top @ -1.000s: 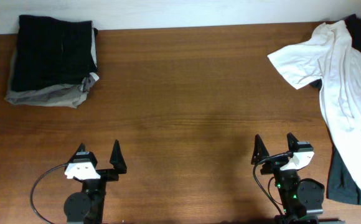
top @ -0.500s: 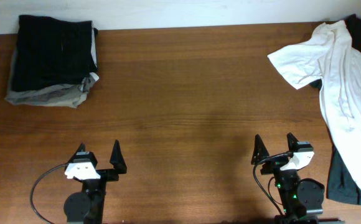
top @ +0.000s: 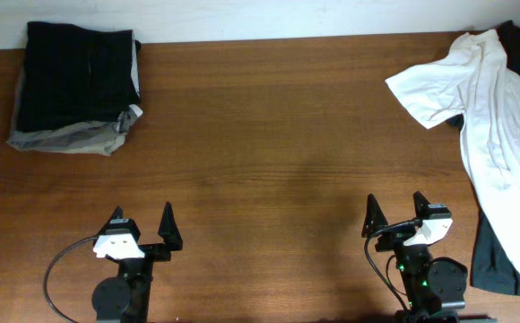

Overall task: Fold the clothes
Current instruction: 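Move the right gripper toward the crumpled white T-shirt at right, then grasp the white T-shirt with the right gripper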

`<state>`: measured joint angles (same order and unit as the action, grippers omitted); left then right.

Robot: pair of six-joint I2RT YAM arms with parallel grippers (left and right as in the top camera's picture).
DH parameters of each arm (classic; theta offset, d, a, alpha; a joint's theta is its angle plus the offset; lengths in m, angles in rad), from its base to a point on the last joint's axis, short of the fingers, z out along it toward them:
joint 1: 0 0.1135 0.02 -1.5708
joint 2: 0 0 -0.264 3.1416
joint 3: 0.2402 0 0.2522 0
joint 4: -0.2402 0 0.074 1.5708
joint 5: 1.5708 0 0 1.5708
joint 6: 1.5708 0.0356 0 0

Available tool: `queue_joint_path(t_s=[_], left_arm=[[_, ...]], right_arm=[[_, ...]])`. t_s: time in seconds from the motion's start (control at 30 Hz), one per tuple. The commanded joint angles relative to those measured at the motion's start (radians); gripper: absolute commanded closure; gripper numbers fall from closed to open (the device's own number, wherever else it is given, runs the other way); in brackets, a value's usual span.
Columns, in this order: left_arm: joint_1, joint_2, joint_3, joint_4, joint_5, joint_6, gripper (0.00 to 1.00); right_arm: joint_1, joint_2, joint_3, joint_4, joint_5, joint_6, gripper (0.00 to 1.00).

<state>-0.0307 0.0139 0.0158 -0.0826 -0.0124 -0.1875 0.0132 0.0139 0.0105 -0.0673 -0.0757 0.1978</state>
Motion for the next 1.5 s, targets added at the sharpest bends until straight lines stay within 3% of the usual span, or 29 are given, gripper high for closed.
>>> queue_joint_path(t_s=[0.0,0.3,0.4,0.47,0.57,0.63,0.77,0.9,1.0,1.13,1.23,1.3,1.47], left_arm=[[0.001,-0.008,-0.007,0.0,-0.01,0.009,0.01],[0.001,-0.008,-0.007,0.0,-0.01,0.009,0.01],[0.001,-0.008,-0.007,0.0,-0.01,0.009,0.01],[0.001,-0.008,-0.007,0.0,-0.01,0.009,0.01],[0.001,-0.008,-0.007,0.0,-0.01,0.009,0.01],[0.001,-0.008,-0.007,0.0,-0.01,0.009,0.01],[0.001,-0.008,-0.007,0.0,-0.01,0.009,0.01],[0.001,-0.008,-0.007,0.0,-0.01,0.009,0.01],[0.001,-0.008,-0.007,0.0,-0.01,0.009,0.01],[0.001,-0.008,-0.007,0.0,-0.01,0.009,0.01],[0.001,-0.008,-0.007,0.0,-0.01,0.009,0.01],[0.001,-0.008,-0.007,0.0,-0.01,0.009,0.01],[0.001,-0.008,-0.007,0.0,-0.01,0.009,0.01]], right_arm=[[-0.009,-0.01,-0.005,-0.006,0.008,-0.01,0.01],[-0.008,-0.011,-0.005,0.006,0.001,0.002,0.01],[-0.007,-0.011,-0.005,0.068,-0.19,0.243,0.01],[-0.007,-0.01,-0.005,0.015,-0.373,0.291,0.01],[-0.007,-0.008,-0.005,0.175,-0.441,0.443,0.01],[-0.007,-0.008,-0.002,0.314,-0.466,0.443,0.01],[-0.008,0.06,0.101,0.261,-0.306,0.3,0.01],[-0.008,0.346,0.356,0.202,-0.199,0.101,0.01],[-0.008,0.663,0.665,0.005,-0.084,-0.018,0.01],[-0.009,1.213,1.282,-0.497,0.097,-0.172,0.01],[-0.007,1.458,1.593,-0.808,0.078,-0.172,0.01],[-0.008,1.567,1.684,-0.859,0.119,-0.172,0.01],[-0.097,1.736,1.713,-0.821,0.267,-0.254,0.01]])
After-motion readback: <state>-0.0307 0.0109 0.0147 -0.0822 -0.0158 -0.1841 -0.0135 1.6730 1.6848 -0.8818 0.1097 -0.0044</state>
